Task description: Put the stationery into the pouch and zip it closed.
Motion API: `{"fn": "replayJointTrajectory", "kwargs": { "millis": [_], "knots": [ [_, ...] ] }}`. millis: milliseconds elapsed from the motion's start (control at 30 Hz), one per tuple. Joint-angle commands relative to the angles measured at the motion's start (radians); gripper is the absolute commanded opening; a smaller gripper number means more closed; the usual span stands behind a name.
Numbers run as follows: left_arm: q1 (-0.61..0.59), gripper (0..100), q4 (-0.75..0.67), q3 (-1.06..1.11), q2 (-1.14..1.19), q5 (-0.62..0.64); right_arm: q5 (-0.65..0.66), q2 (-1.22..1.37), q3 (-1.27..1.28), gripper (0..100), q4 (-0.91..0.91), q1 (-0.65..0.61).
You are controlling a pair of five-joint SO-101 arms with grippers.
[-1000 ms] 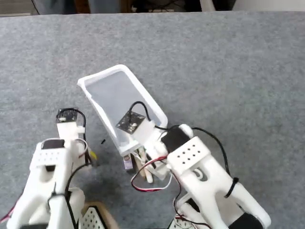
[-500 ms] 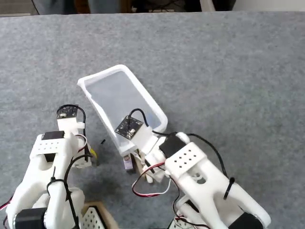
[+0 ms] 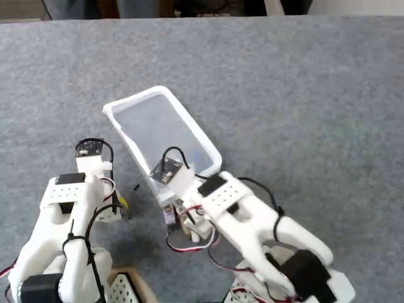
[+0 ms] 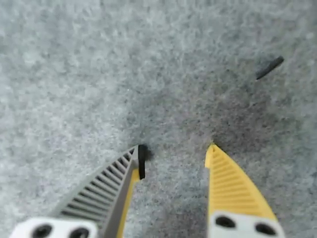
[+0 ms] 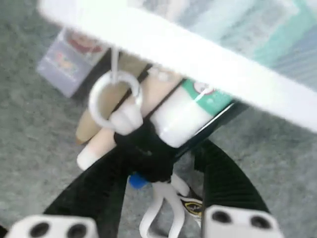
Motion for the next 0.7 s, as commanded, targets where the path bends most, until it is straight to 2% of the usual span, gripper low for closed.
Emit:
{"fn": "replayJointTrajectory", "kwargs": {
  "millis": [0, 100, 300, 667],
  "knots": [
    [-0.027, 21, -0.018, -0.03, 0.009, 0.011, -0.043, 0.062, -0.047, 19.7, -0.018, -0.009],
    [-0.027, 21, -0.018, -0.03, 0.009, 0.009, -0.049, 0.064, -0.054, 16.8, -0.02, -0.011],
    [-0.027, 21, -0.018, -0.03, 0.009, 0.006, -0.049, 0.064, -0.068, 1.1, -0.018, -0.011],
    [-0.027, 21, -0.023, -0.03, 0.009, 0.009, -0.043, 0.062, -0.159, 1.1, 0.078, -0.011]
  ]
}}
